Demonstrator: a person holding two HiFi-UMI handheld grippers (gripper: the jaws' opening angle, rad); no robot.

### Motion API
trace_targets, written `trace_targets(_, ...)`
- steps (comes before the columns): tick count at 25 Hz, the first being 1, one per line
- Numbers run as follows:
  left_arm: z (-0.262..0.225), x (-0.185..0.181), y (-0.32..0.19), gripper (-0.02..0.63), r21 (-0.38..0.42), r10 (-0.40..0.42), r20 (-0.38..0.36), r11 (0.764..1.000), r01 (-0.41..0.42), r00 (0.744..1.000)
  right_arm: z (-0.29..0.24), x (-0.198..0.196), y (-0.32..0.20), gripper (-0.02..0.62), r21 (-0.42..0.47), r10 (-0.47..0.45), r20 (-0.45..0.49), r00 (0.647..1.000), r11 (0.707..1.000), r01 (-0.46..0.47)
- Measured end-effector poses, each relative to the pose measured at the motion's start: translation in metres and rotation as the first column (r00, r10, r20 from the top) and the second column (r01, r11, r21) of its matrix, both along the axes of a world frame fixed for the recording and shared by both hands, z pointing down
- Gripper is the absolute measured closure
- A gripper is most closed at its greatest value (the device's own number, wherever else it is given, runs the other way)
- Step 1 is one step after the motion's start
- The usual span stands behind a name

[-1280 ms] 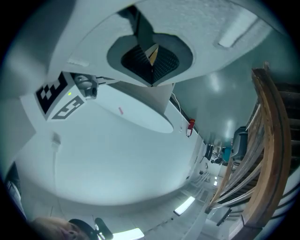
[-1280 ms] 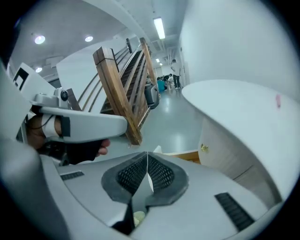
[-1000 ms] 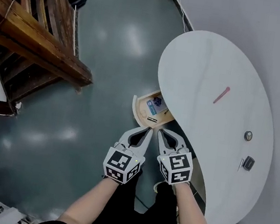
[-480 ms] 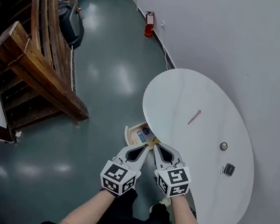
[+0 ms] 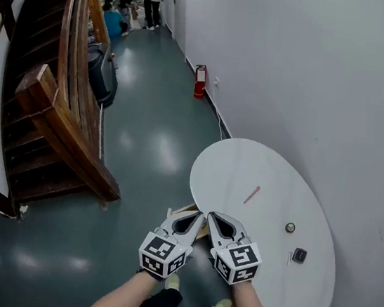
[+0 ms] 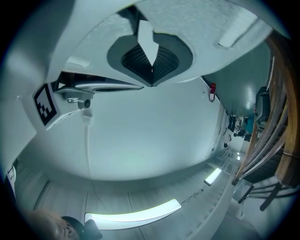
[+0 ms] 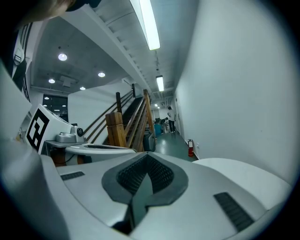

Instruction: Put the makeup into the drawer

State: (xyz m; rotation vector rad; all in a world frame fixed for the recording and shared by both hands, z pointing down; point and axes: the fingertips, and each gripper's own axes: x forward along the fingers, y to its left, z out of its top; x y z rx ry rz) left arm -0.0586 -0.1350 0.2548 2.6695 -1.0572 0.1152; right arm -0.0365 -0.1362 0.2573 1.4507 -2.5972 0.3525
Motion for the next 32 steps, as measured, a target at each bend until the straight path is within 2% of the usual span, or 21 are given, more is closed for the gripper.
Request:
trace_targets(9,-0.041,0.004,0.006,0.597,0.067,-0.009,-0.015,0.998,0.010,1.000,-0.048,0.001,0.006,0.581,0.082,-0.018,0.025,1.000,0.996,0.016)
trace_targets(14,-0.055,0.009,0.003,0.597,0.104,-0.007,-0.019,0.994,0.009,1.000,-0.066,0.006,0.003,0.581,0.102,-0.031,0.084,0.996,0.995,0.023)
trace_targets(32,-0.054,0.015,0.005,0.597,0.090,0.006,-0.010,0.996,-0.005,1.000,-0.065,0.010,0.004,0.581,0.075,-0.032,0.111,0.993,0.997,0.024)
